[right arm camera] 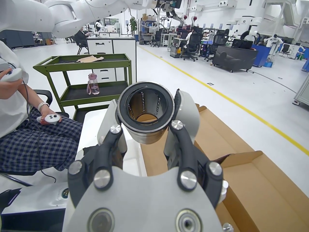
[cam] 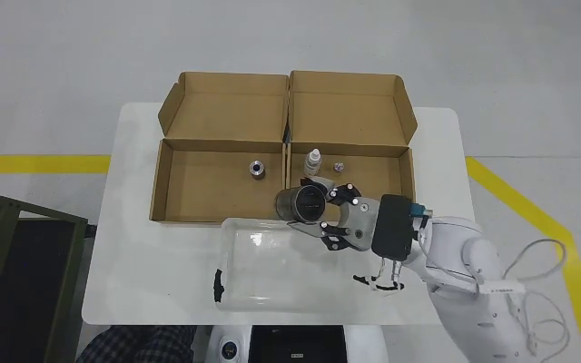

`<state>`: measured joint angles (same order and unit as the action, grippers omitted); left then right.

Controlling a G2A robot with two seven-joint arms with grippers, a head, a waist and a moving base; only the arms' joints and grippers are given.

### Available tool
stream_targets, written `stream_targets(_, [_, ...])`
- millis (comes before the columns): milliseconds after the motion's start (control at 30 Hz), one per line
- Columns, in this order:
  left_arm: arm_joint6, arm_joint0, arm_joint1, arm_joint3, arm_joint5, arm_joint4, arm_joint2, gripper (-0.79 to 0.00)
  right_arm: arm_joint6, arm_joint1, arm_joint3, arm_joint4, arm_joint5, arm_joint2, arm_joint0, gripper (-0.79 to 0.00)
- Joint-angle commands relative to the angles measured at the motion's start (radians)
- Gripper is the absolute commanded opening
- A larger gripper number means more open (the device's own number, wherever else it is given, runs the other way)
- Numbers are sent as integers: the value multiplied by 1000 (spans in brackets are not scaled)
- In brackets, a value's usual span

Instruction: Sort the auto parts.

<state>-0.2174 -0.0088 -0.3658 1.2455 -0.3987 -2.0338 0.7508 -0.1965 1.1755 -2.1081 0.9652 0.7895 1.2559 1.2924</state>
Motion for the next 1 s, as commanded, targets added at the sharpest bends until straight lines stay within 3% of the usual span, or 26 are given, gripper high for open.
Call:
stream_targets(0, [0,0,0,0,0,0,0,0,-7,0,7,11,-8,-9,-7,-785])
stream_targets(467, [0,0,0,0,0,0,0,0,-63,14,124,157,-95,-154,-104,-785])
stream_targets(967, [0,0,0,0,0,0,0,0,-113,60,306,333,-223,-368,-259,-785])
